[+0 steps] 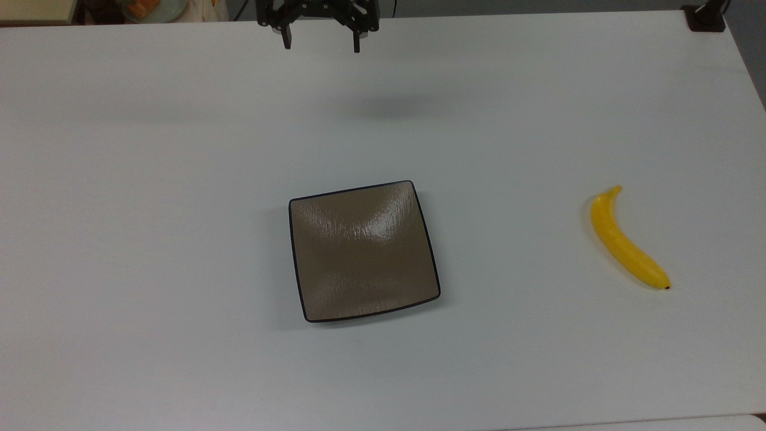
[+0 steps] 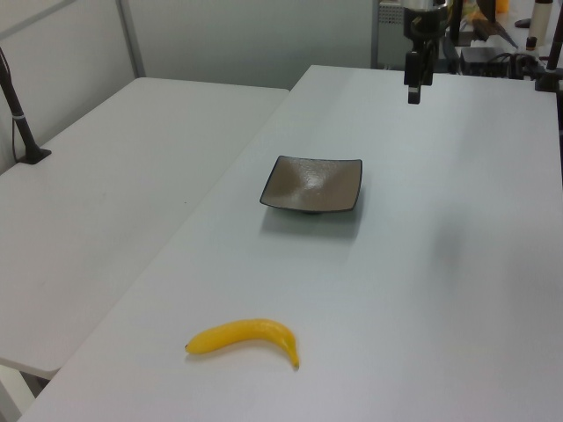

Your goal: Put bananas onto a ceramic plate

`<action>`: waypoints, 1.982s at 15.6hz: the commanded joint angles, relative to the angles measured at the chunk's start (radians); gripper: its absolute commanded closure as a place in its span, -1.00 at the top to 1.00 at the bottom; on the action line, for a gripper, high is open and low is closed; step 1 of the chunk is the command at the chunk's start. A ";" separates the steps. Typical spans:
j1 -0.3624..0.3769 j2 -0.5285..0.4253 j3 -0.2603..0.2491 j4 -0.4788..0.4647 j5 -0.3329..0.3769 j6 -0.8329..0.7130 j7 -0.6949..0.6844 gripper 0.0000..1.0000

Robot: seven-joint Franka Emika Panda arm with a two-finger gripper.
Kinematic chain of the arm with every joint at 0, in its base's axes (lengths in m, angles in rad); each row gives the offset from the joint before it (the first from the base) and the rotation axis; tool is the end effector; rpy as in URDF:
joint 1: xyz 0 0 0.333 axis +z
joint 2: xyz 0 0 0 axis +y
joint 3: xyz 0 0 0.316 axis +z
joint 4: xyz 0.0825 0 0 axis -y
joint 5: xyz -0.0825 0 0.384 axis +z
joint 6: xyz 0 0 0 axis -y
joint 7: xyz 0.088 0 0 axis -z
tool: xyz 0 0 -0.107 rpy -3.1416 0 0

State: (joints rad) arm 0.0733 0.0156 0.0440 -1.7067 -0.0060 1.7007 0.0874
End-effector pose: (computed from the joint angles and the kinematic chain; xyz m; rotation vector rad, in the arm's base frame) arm 0.5613 0.0654 0.5624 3.1336 0.0482 -0.0328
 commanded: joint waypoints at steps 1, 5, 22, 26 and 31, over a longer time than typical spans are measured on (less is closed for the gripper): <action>0.017 -0.016 -0.021 -0.021 0.004 0.034 -0.011 1.00; 0.013 -0.016 -0.021 -0.019 0.006 0.031 -0.011 1.00; 0.065 0.046 0.010 0.007 0.024 0.082 0.049 1.00; 0.114 0.084 0.020 0.013 0.027 0.171 0.055 1.00; 0.143 0.132 0.088 0.018 0.026 0.289 0.193 1.00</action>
State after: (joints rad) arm 0.2029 0.1157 0.0894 -1.7041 0.0083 1.9260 0.1978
